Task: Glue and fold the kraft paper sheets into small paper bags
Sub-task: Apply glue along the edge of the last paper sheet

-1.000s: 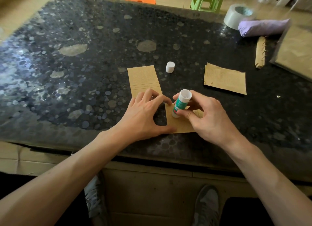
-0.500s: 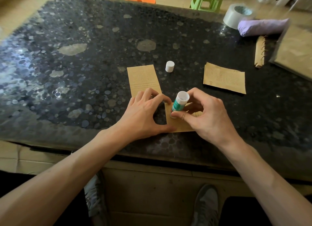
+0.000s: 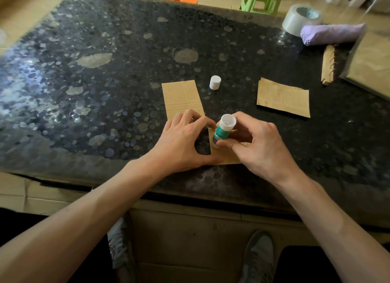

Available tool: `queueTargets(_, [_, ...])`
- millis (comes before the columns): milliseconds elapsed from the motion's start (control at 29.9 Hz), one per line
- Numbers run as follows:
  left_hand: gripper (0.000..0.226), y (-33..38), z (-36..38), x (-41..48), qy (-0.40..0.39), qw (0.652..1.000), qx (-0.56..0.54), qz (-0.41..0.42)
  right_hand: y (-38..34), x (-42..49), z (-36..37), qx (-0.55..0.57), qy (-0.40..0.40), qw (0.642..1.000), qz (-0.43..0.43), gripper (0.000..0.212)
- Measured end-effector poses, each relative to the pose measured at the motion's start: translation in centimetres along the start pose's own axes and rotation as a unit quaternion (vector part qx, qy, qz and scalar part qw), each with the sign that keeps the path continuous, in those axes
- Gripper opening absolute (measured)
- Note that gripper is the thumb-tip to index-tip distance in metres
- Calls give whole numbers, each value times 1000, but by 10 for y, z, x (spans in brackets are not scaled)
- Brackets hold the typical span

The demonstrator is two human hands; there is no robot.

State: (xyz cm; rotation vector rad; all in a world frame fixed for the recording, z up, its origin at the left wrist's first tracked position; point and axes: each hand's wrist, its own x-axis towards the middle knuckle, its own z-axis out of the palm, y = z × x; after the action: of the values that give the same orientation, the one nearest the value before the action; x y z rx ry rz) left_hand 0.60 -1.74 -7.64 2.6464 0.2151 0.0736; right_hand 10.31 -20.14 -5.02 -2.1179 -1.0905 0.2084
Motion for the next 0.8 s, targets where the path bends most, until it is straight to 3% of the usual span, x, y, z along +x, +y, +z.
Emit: queueTargets(802, [87,-1,0,0,9,1000,5,6,-1,9,17,-34,64,997,4,33])
